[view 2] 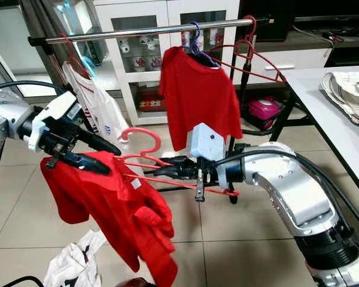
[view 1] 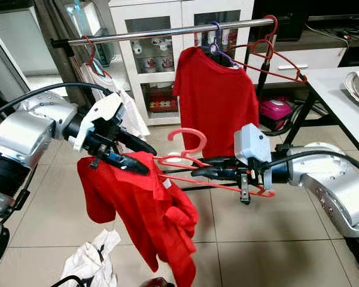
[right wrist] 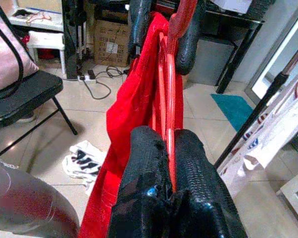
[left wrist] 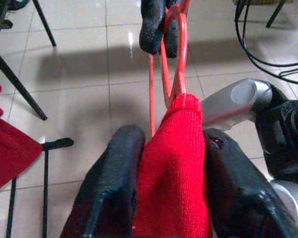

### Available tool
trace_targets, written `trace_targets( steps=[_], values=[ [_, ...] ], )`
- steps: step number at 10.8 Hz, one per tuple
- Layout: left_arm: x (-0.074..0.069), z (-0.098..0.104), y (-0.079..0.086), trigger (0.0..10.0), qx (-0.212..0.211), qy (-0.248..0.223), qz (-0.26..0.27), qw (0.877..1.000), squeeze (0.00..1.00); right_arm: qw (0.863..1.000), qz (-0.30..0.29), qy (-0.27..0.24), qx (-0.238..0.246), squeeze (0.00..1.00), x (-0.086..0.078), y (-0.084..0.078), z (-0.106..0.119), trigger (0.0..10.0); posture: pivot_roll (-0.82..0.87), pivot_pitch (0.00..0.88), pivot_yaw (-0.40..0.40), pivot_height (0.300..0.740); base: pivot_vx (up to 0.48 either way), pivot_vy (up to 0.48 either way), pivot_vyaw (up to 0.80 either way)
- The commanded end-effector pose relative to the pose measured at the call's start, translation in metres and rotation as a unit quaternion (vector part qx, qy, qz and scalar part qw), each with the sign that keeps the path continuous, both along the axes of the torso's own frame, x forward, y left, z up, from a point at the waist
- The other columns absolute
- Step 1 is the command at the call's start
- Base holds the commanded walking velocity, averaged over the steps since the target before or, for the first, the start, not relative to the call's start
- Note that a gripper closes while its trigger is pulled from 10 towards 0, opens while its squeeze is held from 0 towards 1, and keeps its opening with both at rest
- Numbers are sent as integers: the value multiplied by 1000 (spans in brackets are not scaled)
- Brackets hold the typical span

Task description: Hang hanger

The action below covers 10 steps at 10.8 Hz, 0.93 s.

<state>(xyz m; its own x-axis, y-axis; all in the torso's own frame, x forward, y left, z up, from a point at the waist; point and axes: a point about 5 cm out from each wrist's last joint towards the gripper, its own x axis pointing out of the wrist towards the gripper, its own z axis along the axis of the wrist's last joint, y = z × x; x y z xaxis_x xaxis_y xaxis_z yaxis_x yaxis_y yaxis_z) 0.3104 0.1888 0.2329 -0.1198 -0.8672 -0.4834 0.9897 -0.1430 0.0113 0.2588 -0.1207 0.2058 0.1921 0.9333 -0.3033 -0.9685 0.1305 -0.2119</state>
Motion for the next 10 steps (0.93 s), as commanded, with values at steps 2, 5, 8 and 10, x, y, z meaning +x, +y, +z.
trace_targets(
  steps=[2,5,8,10],
  values=[
    [-3,5,4,0,-2,3,3,1000,0,999,26,-18,10,0,-3,8,9,10000,-15,0,122,740,0,0,0],
    [-4,4,5,0,-3,14,9,1000,0,999,28,-18,10,0,-3,9,9,10000,-17,0,120,740,0,0,0],
    [-7,3,4,0,-6,23,6,1000,0,999,29,-16,10,0,-3,8,9,10000,-20,0,118,740,0,0,0],
    [-8,3,4,0,-6,25,6,1000,0,999,30,-18,10,0,-1,8,10,10000,-21,0,114,740,0,0,0]
  ],
)
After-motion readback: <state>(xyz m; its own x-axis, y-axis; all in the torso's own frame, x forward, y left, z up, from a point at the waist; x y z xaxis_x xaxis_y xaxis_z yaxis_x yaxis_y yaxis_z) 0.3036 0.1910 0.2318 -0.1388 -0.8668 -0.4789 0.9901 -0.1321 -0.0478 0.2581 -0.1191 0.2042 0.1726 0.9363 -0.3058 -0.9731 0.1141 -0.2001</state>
